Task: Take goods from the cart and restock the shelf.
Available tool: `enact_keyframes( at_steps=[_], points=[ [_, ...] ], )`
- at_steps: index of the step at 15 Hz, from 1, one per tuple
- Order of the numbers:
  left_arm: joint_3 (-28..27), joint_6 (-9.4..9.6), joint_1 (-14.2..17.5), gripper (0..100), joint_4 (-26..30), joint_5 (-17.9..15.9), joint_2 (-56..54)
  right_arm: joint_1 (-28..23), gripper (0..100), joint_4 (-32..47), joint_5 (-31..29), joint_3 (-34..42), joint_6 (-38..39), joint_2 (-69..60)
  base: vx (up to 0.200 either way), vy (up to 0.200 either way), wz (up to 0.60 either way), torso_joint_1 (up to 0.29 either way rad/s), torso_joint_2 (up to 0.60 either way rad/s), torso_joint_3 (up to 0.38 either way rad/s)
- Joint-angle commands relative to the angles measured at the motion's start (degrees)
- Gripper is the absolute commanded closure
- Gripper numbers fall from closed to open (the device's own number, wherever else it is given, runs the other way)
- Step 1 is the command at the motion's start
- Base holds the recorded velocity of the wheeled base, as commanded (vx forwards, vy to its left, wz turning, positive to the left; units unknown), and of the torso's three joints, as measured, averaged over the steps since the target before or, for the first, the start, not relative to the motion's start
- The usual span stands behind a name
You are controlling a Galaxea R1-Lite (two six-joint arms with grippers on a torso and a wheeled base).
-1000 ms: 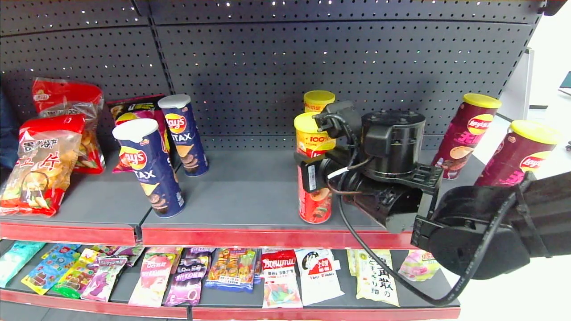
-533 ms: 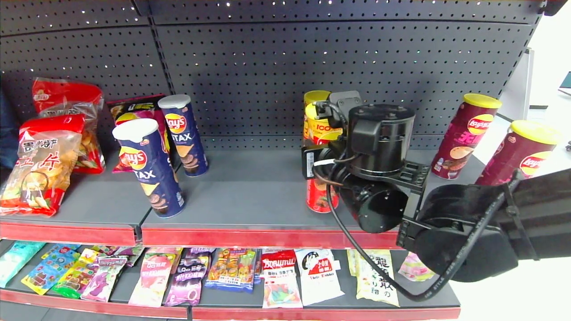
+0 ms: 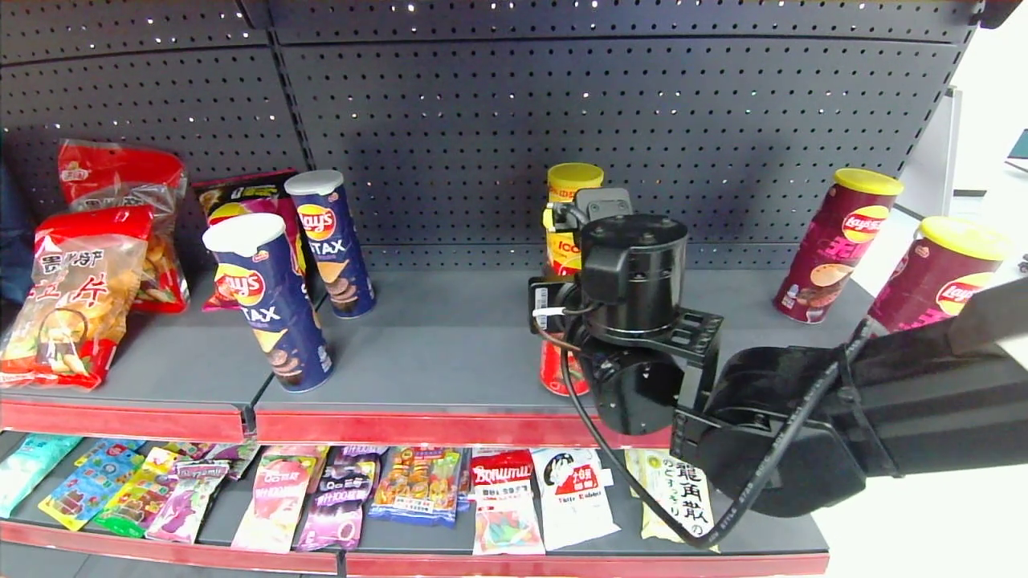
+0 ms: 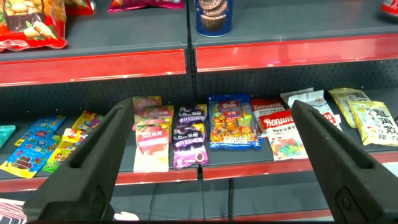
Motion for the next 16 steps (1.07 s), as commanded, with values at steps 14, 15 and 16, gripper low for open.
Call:
enact_keyframes(
  at_steps=[14, 15, 16],
  points=[
    [0.0, 0.0, 0.0, 0, -0.01, 0.04, 0.09, 1.39, 100, -0.02, -1.52, -0.35, 0.19, 1.92, 0.0, 0.0, 0.0, 0.0, 0.0, 0.0],
    [0.0, 0.09, 0.0, 0, -0.01, 0.04, 0.09, 1.39, 100, 0.06, -1.61, -0.35, 0.19, 1.92, 0.0, 0.0, 0.0, 0.0, 0.0, 0.0],
    [0.0, 0.0, 0.0, 0, -0.01, 0.04, 0.09, 1.39, 100, 0.06, -1.61, -0.35, 0.19, 1.92, 0.0, 0.0, 0.0, 0.0, 0.0, 0.0]
  ],
)
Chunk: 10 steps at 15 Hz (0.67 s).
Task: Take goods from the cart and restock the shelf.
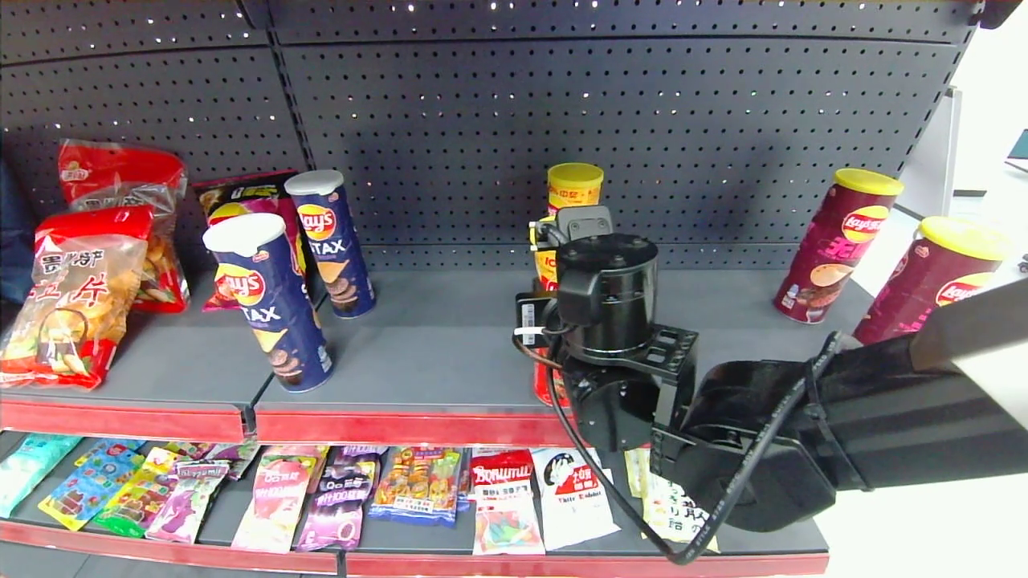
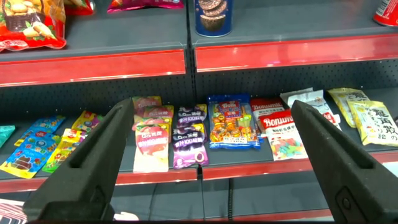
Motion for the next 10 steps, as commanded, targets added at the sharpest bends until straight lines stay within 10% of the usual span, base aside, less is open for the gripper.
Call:
enact_keyframes(
  at_steps=[1, 8, 9, 10],
  points=[
    [0.02, 0.06, 0.0, 0, -0.01, 0.04, 0.09, 0.01, 100, 0.02, 0.0, -0.01, 0.0, 0.02, 0.0, 0.0, 0.0, 0.0, 0.0, 0.0],
    [0.02, 0.06, 0.0, 0, -0.01, 0.04, 0.09, 0.1, 100, 0.02, 0.09, 0.17, 0.09, 0.11, 0.0, 0.0, 0.0, 0.0, 0.0, 0.0],
    [0.02, 0.06, 0.0, 0, -0.01, 0.04, 0.09, 0.1, 0, -0.07, 0.09, 0.17, 0.09, 0.37, 0.0, 0.0, 0.0, 0.0, 0.0, 0.0],
    [0.02, 0.06, 0.0, 0, -0.01, 0.04, 0.09, 0.1, 0, -0.07, 0.09, 0.17, 0.17, 0.37, 0.0, 0.0, 0.0, 0.0, 0.0, 0.0]
  ],
)
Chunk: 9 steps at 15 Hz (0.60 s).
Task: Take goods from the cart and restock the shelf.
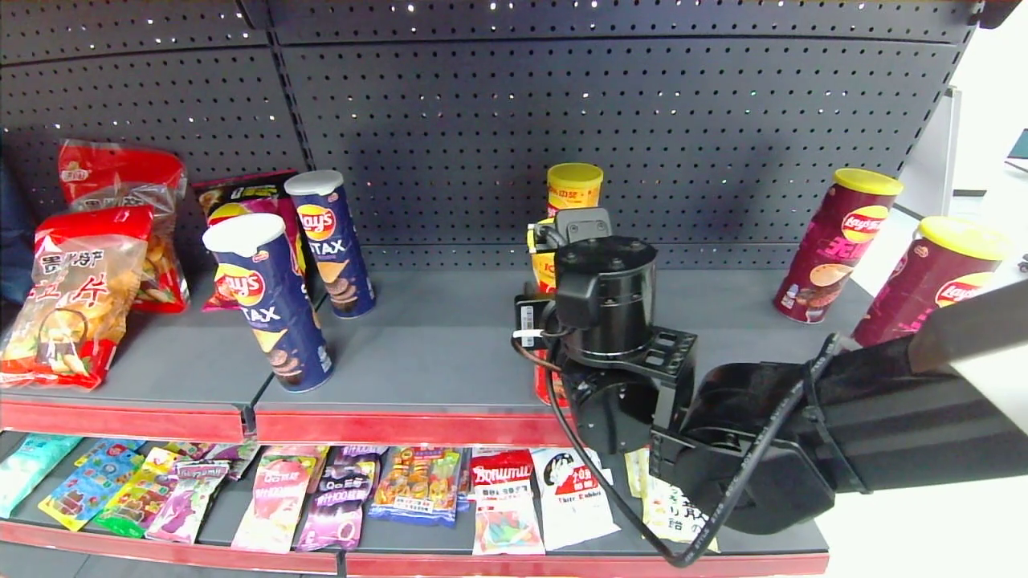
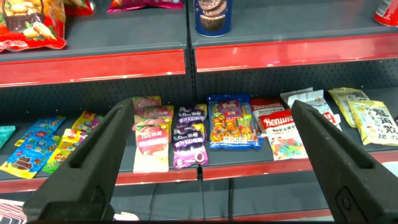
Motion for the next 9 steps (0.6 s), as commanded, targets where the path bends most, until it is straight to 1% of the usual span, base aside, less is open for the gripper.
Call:
enact_keyframes(
  at_steps=[1, 7, 9],
  points=[
    [0.0, -0.01, 0.0, 0, -0.01, 0.01, 0.09, -0.01, 0, -0.02, -0.07, 0.0, 0.04, 0.19, 0.0, 0.0, 0.0, 0.0, 0.0, 0.0],
    [0.0, 0.08, 0.0, 0, -0.01, 0.01, 0.09, 0.25, 0, -0.02, -0.16, 0.53, 0.04, -1.13, 0.0, 0.0, 0.0, 0.0, 0.0, 0.0],
    [0.0, 0.17, 0.0, 0, -0.01, 0.01, 0.09, 1.48, 0, -0.02, -0.16, 3.43, 0.92, -3.5, 0.0, 0.0, 0.0, 0.0, 0.0, 0.0]
  ],
)
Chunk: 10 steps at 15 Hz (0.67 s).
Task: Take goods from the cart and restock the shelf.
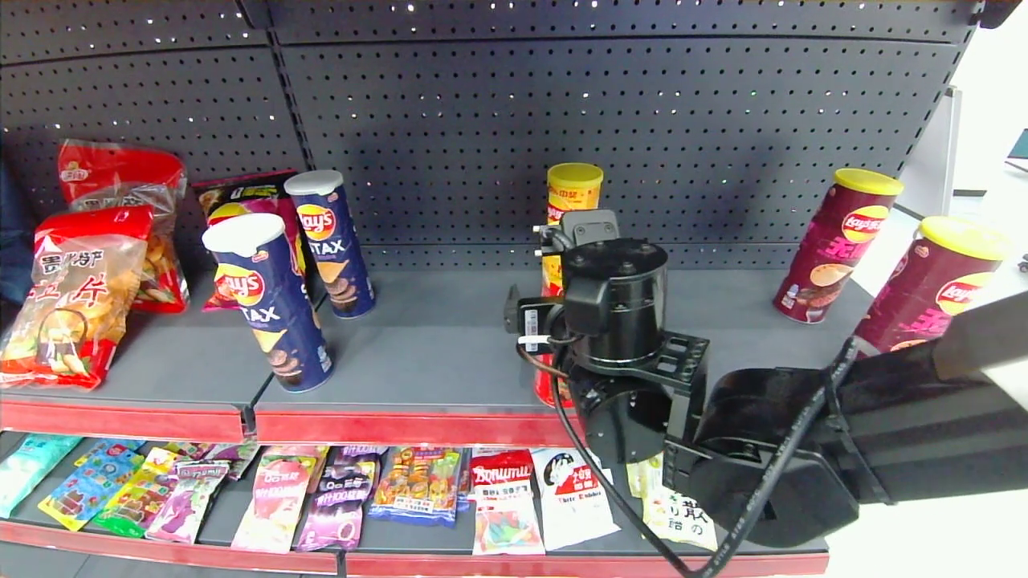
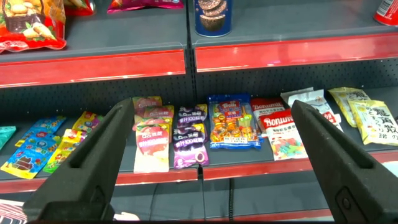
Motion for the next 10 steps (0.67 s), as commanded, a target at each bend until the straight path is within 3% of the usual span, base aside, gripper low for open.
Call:
enact_keyframes(
  at_steps=[1, 9, 10],
  points=[
    [0.0, 0.0, 0.0, 0, -0.01, 0.01, 0.09, 1.61, 0, 0.04, 0.0, 3.55, 1.45, -3.31, 0.0, 0.0, 0.0, 0.0, 0.0, 0.0],
    [0.0, 0.17, 0.0, 0, -0.01, 0.01, 0.09, 10.14, 0, 0.13, 0.61, 15.15, 5.67, -13.5, 0.0, 0.0, 0.0, 0.0, 0.0, 0.0],
    [0.0, 0.17, 0.0, 0, -0.01, 0.01, 0.09, 10.23, 0, 0.13, 1.23, 19.9, 6.28, -15.35, 0.0, 0.0, 0.0, 0.0, 0.0, 0.0]
  ],
)
